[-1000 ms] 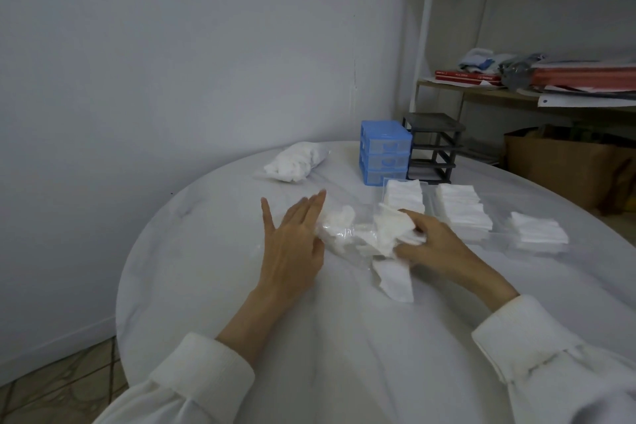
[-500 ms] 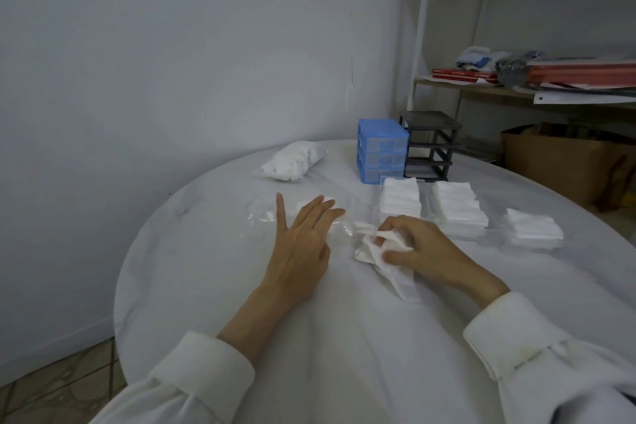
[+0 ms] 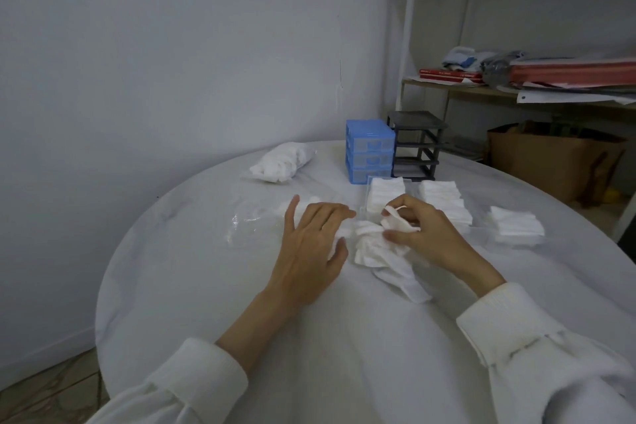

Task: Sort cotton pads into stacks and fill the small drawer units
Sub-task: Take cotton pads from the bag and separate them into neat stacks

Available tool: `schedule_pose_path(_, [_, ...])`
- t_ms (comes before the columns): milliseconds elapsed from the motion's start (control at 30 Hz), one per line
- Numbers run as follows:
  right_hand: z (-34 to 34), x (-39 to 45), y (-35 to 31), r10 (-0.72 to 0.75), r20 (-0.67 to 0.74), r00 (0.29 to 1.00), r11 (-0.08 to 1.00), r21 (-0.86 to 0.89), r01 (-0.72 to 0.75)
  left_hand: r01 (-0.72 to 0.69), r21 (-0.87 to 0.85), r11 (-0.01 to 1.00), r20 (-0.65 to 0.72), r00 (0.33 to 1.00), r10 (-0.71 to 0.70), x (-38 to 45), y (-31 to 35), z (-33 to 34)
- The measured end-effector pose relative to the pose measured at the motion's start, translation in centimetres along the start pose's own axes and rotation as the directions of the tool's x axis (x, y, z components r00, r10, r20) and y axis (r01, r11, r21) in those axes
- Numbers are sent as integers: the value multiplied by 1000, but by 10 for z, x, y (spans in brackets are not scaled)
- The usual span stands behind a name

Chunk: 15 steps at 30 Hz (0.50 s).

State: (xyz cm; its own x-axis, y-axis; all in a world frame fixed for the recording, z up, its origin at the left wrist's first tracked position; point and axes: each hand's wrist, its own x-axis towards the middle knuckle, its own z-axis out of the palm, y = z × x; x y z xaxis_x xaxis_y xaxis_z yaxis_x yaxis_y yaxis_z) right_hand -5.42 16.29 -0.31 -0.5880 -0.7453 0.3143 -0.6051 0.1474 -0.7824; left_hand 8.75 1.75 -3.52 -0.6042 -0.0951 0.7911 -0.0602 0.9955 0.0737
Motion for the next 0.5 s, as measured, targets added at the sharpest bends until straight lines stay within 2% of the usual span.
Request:
schedule_pose_path(133, [-6,2,4,32,-24,999,999,41,-31,-2,44,999,62,998,0,7,17,7])
schedule_pose_path(267, [-7,0,-2,-22,-53,998,991,131,29,113,12,994,60,992,-113,18,27,11])
schedule_pose_path(367, [-8,-1,-4,-29,-106,994,985,167,47,258,-198,946,38,966,-256,26,32,10])
schedule_pose_path(433, [-9,0,-4,-30,-134,991,982,180,54,361,-396,844,55,927,-370,28,34,10])
schedule_pose_path(500, [-9,0,-6,-30,-153,988,977,203,61,397,-510,763,70,903,-423,28,37,8])
